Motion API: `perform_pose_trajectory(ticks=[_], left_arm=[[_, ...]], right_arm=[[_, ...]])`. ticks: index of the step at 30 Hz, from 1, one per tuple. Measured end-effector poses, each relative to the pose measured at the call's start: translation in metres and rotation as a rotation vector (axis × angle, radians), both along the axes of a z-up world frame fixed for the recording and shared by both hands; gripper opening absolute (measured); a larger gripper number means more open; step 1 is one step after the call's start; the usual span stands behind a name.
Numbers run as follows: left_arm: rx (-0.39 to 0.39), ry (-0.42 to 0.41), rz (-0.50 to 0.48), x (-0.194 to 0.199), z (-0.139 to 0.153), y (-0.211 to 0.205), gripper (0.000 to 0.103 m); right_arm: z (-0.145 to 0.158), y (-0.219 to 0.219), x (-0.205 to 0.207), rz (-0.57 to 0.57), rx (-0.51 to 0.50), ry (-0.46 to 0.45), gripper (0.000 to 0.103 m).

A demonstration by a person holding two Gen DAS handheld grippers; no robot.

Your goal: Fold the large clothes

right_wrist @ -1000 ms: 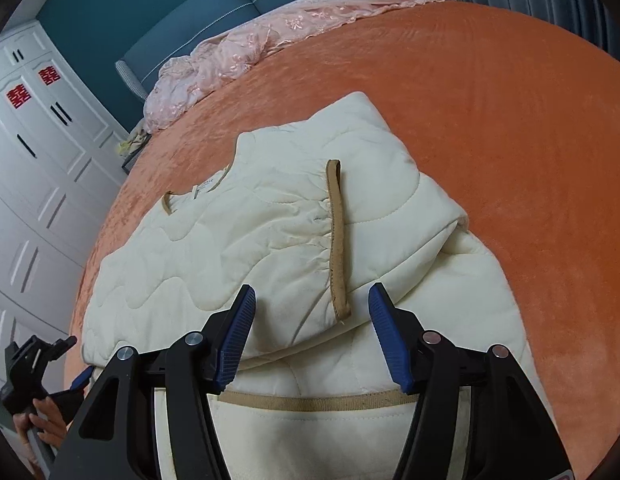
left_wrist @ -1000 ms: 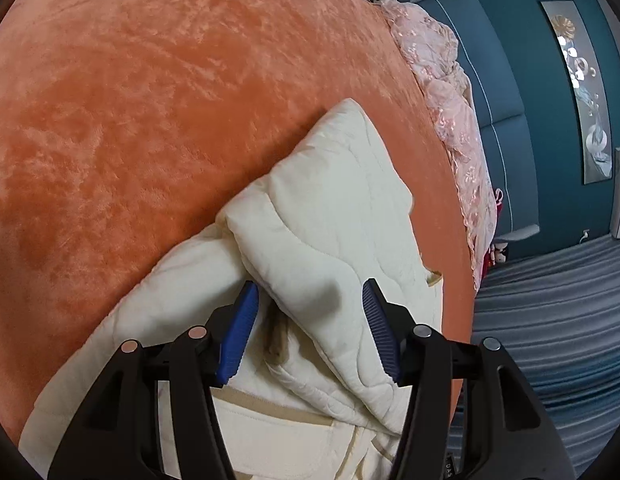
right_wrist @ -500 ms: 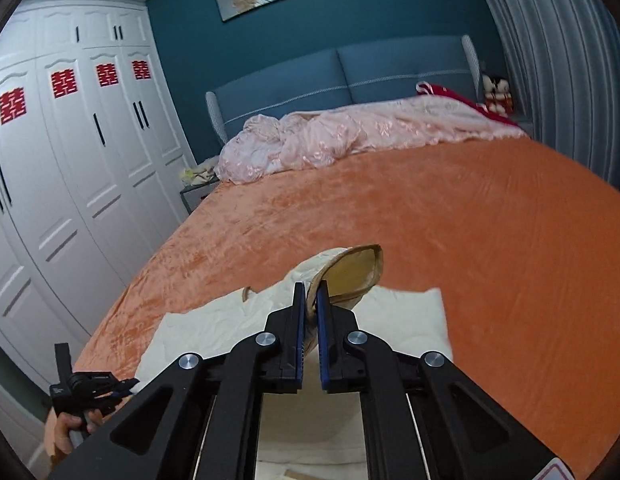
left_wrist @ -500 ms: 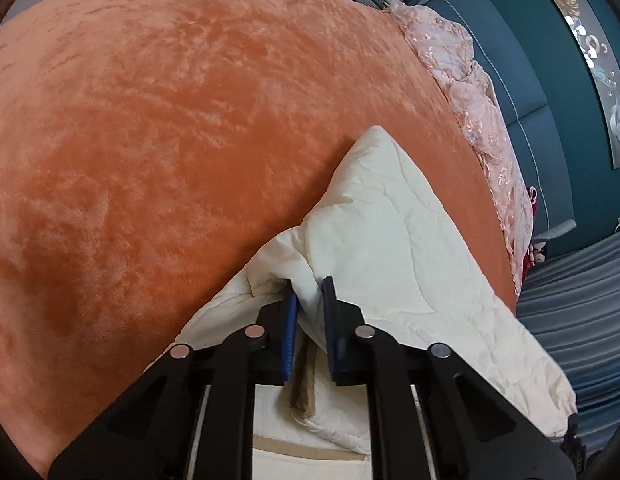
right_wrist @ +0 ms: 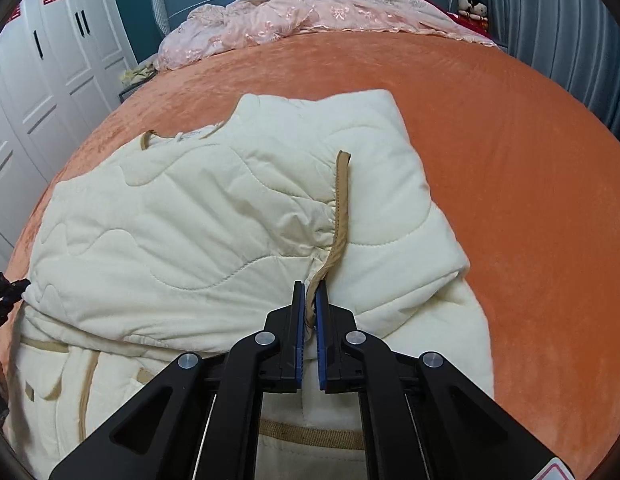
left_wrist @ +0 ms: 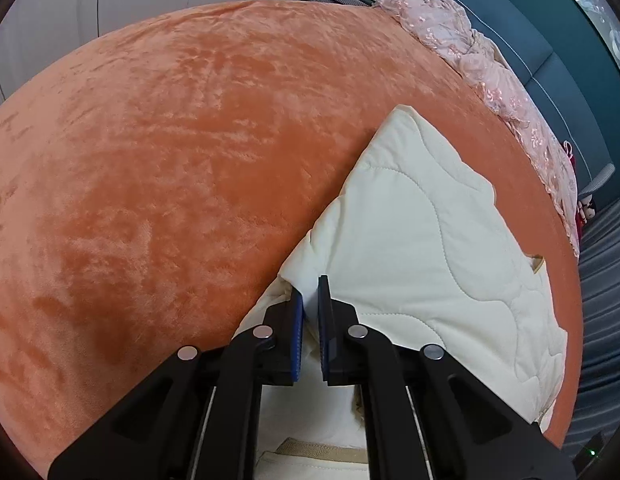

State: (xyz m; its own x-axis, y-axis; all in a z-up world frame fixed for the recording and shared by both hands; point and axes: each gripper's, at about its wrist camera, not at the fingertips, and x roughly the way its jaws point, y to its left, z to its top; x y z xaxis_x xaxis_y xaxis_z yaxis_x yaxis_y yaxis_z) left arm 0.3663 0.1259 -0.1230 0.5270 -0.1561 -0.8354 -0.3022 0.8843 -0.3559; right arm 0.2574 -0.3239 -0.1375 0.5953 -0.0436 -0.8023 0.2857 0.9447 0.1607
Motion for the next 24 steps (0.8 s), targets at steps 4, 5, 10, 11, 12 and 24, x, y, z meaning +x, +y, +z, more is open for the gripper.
perform_pose_trajectory(ticks=[4,5,10,11,12,24], left_arm=[[0.058,-0.002,-0.019,0.000,-0.005,-0.008,0.006],[0.077,-0.004,-0.026,-0.001,-0.006,-0.011,0.006],[0.266,-0.019,-0.125,-0.003,0.000,-0.034,0.011],[0.283,-0.019,-0.141,-0.006,0.005,-0.033,0.013],[0.296,-0.022,-0.148,-0.010,0.013,-0.030,0.018],[0.236,-0.145,-0.290,-0.011,0.069,-0.115,0.018]], right_arm=[[-0.013,-0.002,0.000,-0.009,0.022,0.002,0.004],[-0.014,-0.002,0.000,-0.010,0.027,0.001,0.004],[0.016,-0.010,-0.017,-0.114,0.033,-0.029,0.007],[0.032,-0.010,-0.026,-0.150,0.005,-0.065,0.011],[0.050,-0.007,-0.037,-0.190,-0.046,-0.105,0.013],[0.044,0.117,0.035,0.140,-0.006,-0.020,0.011]])
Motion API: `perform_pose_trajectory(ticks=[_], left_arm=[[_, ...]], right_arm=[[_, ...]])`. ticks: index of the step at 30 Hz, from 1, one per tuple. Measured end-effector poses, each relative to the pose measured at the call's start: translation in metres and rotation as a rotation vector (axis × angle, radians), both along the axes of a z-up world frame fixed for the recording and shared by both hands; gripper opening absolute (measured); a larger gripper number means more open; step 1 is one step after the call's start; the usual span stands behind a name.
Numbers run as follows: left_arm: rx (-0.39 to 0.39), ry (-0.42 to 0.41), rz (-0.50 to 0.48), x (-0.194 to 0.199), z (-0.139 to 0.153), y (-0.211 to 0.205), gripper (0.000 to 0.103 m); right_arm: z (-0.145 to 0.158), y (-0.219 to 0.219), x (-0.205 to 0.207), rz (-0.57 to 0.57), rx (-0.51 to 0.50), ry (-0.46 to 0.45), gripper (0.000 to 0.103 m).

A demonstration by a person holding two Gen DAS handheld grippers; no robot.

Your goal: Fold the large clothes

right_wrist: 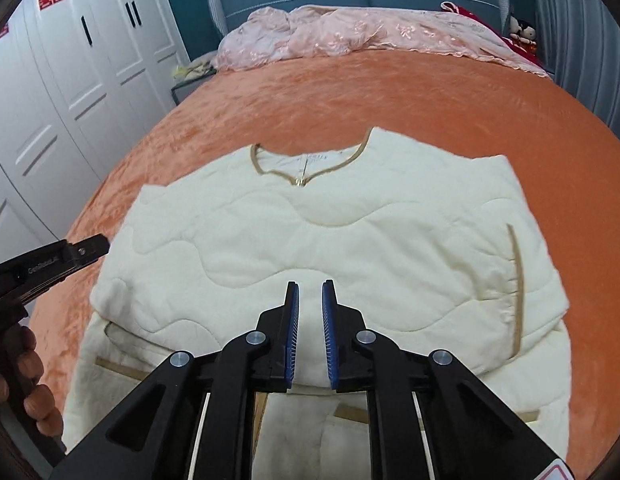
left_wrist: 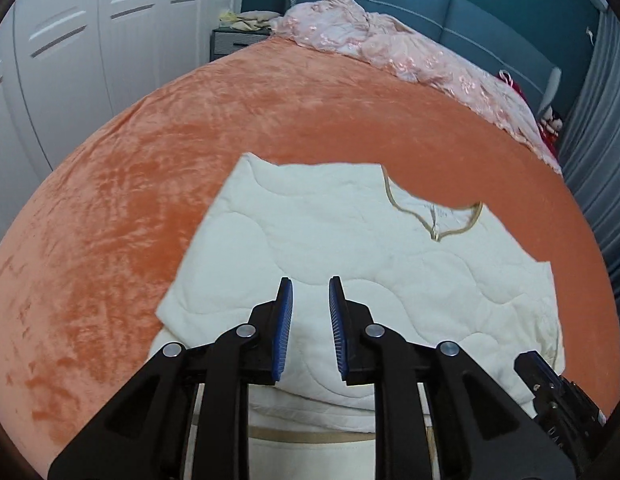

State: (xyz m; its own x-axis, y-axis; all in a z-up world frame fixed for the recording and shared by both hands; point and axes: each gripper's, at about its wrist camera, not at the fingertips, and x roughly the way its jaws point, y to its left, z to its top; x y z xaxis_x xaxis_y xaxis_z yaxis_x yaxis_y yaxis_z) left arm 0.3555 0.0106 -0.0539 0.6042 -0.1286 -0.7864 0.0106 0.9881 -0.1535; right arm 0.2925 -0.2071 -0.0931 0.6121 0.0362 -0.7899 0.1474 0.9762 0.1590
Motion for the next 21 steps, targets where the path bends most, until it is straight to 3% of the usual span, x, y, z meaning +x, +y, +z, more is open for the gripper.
perform_pose_trajectory(ticks=[4,8,11,13,17,21], left_arm=[[0.018,0.068,-0.053,-0.002,-0.038,-0.027,0.018],[0.067,0.051,-0.067,-0.010,-0.062,-0.038,0.018],[0.041,0.047,-0.062,-0.009,-0.078,-0.034,0.018],[0.042,0.025,-0.064,-0.012,-0.083,-0.034,0.018],[0.134,-0.031,-0.067,-0.020,-0.087,-0.047,0.018],[0.165,-0.051,-0.062,-0.021,-0.089,-0.051,0.018]], right_arm=[[-0.034,0.006,-0.006,-0.012,-0.004,0.044,0.011],[-0.047,0.012,-0.008,0.012,-0.056,0.033,0.009],[-0.054,0.012,-0.011,0.018,-0.055,0.011,0.008],[-0.057,0.013,-0.013,0.022,-0.059,-0.007,0.008],[-0.060,0.017,-0.013,0.025,-0.085,-0.020,0.008],[-0.062,0.021,-0.013,0.026,-0.107,-0.028,0.008]])
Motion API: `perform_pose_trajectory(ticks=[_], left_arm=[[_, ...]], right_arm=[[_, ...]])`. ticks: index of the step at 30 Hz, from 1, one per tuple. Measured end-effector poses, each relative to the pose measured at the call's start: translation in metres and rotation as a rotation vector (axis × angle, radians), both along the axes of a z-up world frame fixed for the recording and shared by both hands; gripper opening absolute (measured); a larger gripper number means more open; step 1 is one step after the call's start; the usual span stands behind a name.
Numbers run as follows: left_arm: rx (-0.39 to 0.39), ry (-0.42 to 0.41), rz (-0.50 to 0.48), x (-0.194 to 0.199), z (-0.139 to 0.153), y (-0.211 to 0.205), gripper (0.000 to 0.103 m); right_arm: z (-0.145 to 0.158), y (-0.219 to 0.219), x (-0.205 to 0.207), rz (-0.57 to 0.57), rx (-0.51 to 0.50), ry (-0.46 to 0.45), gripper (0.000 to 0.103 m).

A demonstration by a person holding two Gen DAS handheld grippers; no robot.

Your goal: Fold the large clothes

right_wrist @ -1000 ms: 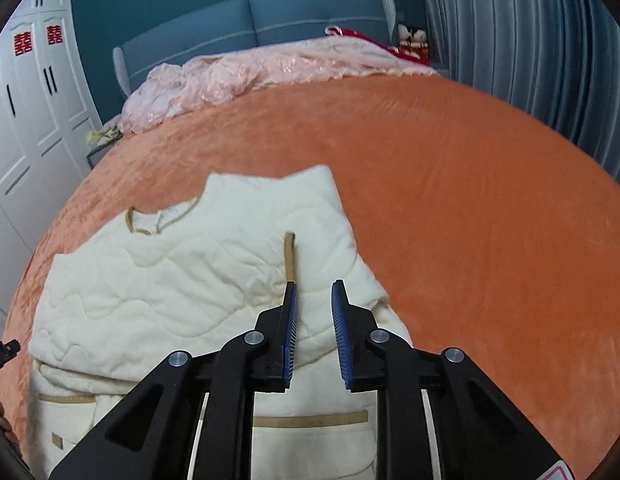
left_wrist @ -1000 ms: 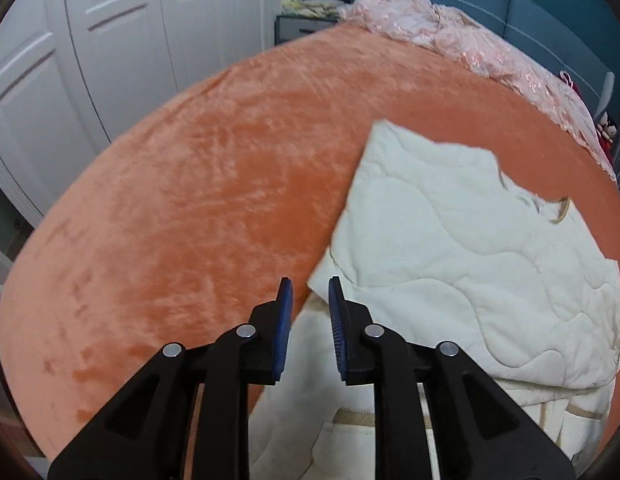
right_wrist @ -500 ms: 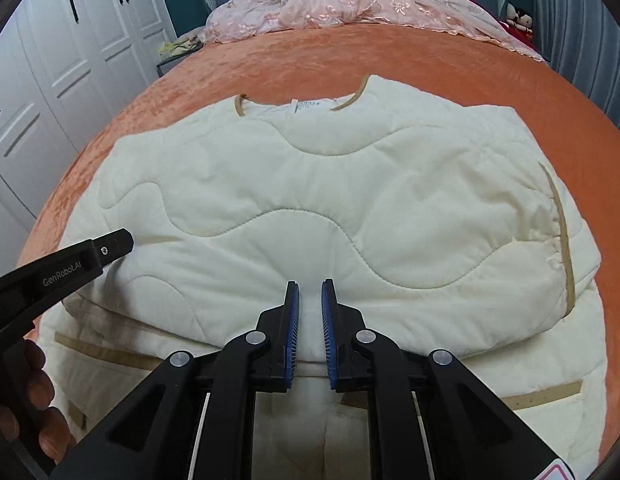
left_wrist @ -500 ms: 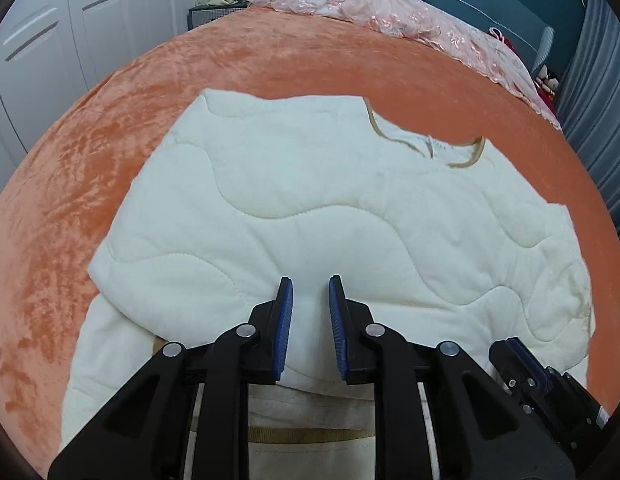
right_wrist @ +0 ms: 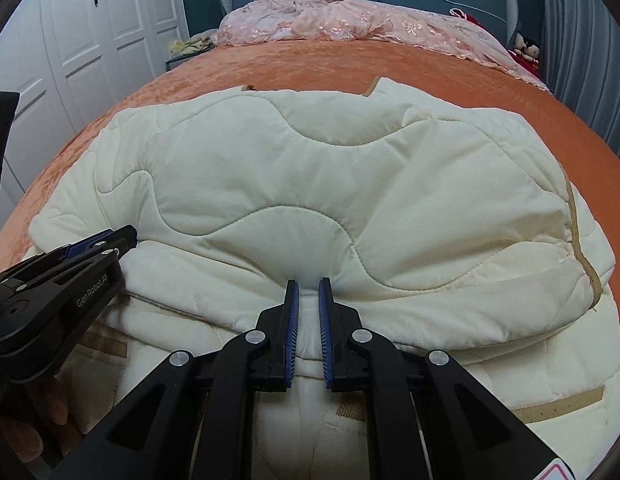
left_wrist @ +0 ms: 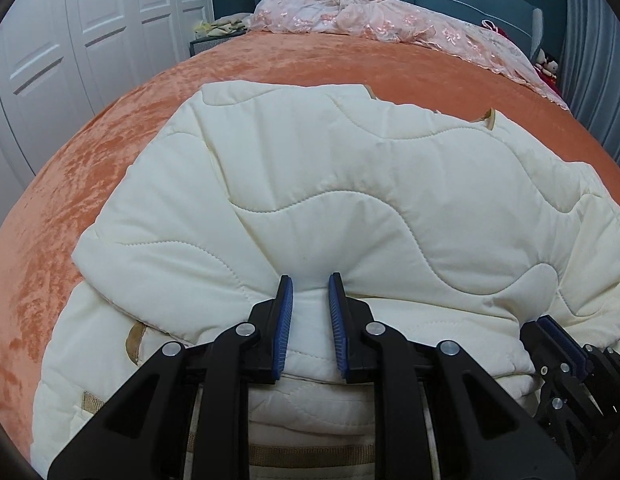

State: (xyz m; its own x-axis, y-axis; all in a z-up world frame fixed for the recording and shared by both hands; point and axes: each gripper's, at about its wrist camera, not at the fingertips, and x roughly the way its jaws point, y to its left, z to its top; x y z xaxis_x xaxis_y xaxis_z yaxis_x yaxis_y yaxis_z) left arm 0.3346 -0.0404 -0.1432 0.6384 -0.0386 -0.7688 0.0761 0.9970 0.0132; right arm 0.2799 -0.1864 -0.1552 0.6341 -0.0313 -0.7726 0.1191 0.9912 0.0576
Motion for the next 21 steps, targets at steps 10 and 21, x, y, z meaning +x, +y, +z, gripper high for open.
perform_pose_trajectory(ticks=[10,21], left_arm=[[-0.005,-0.041,0.007,-0.003,-0.007,0.001,0.018],[-0.102,0.045,-0.028,0.004,0.023,0.019,0.023]], right_arm=[[-0.004,-0.001,-0.001,-0.005,0.018,-0.020,0.008],[0.025,-0.030,0.004,0.012,0.218,0.046,0.013]])
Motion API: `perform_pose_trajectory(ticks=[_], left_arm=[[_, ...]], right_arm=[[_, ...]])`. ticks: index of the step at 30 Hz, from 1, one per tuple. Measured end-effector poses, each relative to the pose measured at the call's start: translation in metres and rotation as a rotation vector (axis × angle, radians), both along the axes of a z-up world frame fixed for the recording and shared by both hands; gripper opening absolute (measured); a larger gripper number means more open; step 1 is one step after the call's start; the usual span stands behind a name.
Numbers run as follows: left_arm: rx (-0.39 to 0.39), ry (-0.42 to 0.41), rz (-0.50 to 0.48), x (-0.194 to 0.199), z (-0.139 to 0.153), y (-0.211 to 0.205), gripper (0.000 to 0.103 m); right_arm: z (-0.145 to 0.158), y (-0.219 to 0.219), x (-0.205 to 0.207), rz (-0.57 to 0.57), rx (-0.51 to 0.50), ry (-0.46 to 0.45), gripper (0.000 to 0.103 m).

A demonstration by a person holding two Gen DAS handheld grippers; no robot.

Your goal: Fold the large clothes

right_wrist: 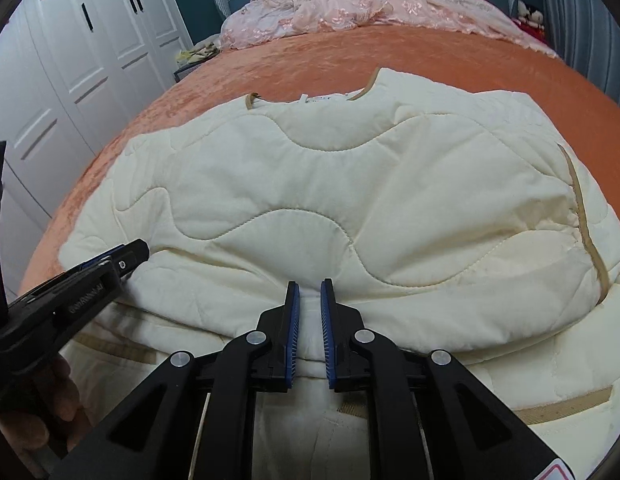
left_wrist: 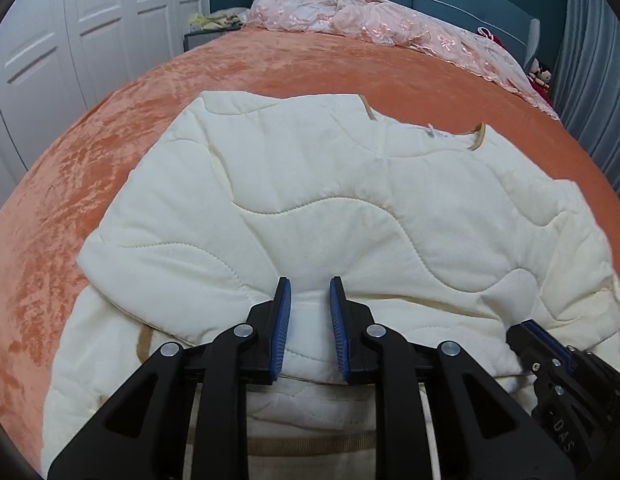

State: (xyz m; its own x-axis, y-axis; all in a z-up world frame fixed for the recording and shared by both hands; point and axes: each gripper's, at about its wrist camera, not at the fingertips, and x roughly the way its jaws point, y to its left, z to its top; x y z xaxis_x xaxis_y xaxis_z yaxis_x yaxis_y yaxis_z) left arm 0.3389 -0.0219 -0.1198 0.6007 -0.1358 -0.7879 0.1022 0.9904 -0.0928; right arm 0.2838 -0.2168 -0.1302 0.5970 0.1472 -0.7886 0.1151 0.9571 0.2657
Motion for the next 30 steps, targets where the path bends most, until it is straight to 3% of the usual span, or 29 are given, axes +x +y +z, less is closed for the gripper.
perform_pose_trajectory(ticks=[2,4,7,11,15,17,21,24,25,27,28,30], left_arm=[[-0.049,-0.039,0.003,0.006,0.029,0.018,0.038],[-0.069,-0.096,0.037,0.025,0.057,0.036,0.059],[-0.120,-0.079,0.100,0.078,0.081,0.056,0.060],[-0.225,0.044,0.200,0.153,0.070,0.077,0.060],[-0.263,0.142,0.248,0.202,0.038,0.088,0.060],[-0.264,0.193,0.246,0.216,0.021,0.088,0.059],[-0.236,0.191,0.248,0.222,0.001,0.087,0.059],[-0.196,0.193,0.218,0.223,-0.008,0.084,0.059],[-0.173,0.190,0.205,0.222,-0.011,0.081,0.059],[-0.113,0.170,0.179,0.221,-0.016,0.076,0.059],[-0.082,0.155,0.170,0.218,-0.018,0.072,0.059],[-0.029,0.134,0.158,0.215,-0.020,0.066,0.059]], right_arm=[[0.023,-0.010,0.006,-0.003,0.056,-0.052,0.023],[0.043,-0.015,0.028,0.010,0.122,-0.084,0.030],[0.057,-0.017,0.083,0.030,0.259,-0.104,0.035],[0.050,-0.006,0.164,0.038,0.410,-0.078,0.037],[0.028,0.020,0.234,0.065,0.343,-0.010,0.039],[0.015,0.028,0.257,0.068,0.370,0.015,0.039],[-0.012,0.035,0.287,0.072,0.426,0.087,0.039],[-0.028,0.046,0.295,0.102,0.390,0.136,0.039],[-0.031,0.051,0.294,0.121,0.367,0.144,0.035],[-0.030,0.060,0.289,0.166,0.310,0.118,0.008],[-0.027,0.062,0.287,0.175,0.290,0.101,0.001],[-0.019,0.059,0.283,0.153,0.240,0.057,0.001]])
